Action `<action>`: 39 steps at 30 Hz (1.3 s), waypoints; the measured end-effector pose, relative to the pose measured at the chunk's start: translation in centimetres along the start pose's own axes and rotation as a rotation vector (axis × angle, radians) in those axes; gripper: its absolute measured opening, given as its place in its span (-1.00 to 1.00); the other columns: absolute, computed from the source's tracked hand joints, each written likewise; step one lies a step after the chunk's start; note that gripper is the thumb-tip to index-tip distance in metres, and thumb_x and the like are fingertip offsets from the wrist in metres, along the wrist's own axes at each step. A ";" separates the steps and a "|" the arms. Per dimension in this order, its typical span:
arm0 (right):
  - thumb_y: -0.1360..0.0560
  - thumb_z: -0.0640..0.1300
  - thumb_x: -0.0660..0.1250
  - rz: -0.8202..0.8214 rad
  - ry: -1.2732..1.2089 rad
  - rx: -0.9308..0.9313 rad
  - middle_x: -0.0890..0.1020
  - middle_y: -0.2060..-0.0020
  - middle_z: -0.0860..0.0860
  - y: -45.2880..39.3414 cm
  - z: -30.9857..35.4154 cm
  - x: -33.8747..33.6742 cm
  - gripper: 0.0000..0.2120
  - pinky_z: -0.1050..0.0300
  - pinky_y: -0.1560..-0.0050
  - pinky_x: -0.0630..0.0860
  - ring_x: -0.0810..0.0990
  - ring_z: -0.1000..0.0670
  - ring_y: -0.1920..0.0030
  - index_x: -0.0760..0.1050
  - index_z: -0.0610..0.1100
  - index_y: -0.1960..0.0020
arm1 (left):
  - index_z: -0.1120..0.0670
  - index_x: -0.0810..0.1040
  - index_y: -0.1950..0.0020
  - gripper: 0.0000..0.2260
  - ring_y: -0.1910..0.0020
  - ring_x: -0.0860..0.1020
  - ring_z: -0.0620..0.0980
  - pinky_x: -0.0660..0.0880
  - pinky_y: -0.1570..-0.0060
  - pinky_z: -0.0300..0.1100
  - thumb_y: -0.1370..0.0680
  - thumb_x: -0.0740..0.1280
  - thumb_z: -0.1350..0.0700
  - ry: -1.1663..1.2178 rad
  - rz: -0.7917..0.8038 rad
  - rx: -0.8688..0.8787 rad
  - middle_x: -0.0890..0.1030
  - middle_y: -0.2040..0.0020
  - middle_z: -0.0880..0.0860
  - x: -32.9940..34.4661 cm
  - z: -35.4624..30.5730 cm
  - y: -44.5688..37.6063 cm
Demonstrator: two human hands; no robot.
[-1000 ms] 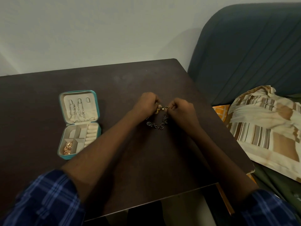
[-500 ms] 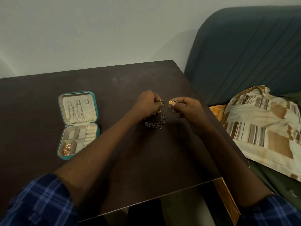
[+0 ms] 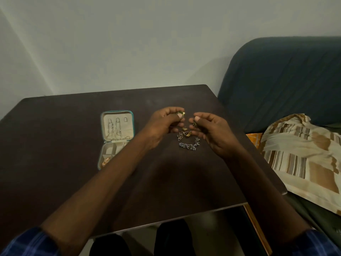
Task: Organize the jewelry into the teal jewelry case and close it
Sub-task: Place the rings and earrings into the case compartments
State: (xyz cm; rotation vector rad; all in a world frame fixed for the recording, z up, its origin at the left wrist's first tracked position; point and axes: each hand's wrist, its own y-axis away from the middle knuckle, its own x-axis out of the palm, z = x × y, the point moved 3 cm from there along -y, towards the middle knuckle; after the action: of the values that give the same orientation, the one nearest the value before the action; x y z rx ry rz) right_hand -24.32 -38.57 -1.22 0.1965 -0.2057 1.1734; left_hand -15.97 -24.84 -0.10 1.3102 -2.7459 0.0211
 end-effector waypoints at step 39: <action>-0.51 -0.24 0.31 0.175 0.551 -0.156 0.61 0.27 -0.04 2.7 -3.8 17.1 -0.91 0.34 0.39 0.49 0.54 0.10 0.34 0.57 -0.22 0.04 | 0.10 0.56 0.04 -0.88 0.30 0.63 -0.12 0.57 0.21 -0.26 -0.50 0.35 0.29 0.212 -0.499 -0.045 0.65 0.14 0.11 -12.2 1.5 11.5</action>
State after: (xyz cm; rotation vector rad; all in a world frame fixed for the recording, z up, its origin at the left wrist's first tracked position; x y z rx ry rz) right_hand -20.30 -21.37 -0.27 -0.2886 0.1752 1.3347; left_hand -17.40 -8.22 -2.44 1.8195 -2.1715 0.0567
